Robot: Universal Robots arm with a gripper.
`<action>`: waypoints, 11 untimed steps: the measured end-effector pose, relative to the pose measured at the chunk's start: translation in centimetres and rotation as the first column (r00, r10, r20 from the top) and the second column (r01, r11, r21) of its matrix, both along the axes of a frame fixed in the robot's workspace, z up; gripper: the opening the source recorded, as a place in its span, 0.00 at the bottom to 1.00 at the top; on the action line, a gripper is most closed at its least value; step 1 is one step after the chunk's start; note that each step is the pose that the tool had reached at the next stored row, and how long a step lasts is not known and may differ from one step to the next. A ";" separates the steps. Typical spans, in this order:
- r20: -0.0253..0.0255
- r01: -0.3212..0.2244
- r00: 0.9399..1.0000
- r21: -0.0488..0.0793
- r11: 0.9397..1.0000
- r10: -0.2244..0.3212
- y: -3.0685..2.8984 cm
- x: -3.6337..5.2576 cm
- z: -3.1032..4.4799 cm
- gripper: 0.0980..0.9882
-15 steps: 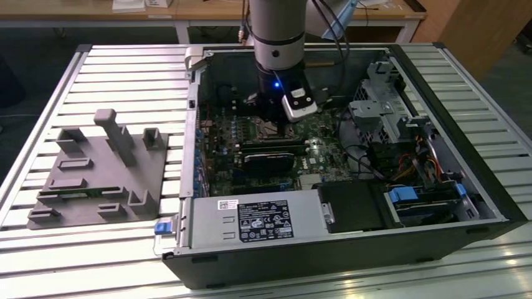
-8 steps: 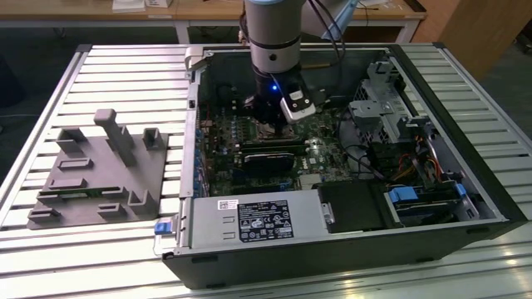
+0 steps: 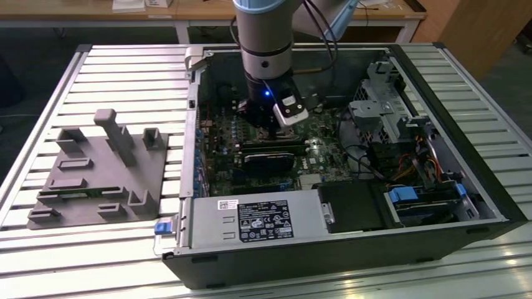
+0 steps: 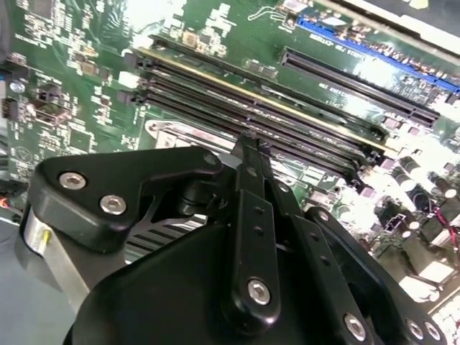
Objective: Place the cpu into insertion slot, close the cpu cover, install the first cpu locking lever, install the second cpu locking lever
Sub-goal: 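Install the second cpu locking lever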
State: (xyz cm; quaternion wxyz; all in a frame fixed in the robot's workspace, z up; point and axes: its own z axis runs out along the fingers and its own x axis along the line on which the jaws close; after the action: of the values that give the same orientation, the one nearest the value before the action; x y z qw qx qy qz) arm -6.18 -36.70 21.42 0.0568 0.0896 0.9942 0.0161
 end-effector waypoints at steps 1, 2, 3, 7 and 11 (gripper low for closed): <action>0.000 -0.001 1.000 0.002 1.000 0.001 -0.09 -0.09 -0.03 0.01; 0.000 -0.002 1.000 0.006 1.000 0.002 -0.19 -0.16 -0.05 0.01; 0.000 -0.002 1.000 0.010 1.000 0.002 -0.31 -0.23 -0.07 0.01; 0.000 -0.003 1.000 0.035 0.999 0.003 -0.82 -0.60 -0.10 0.01; 0.000 -0.003 1.000 0.077 0.997 0.003 -1.10 -1.13 -0.14 0.01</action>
State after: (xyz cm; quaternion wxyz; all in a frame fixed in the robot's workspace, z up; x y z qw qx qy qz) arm -7.31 -37.80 21.28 0.0534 0.0904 0.9930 0.0542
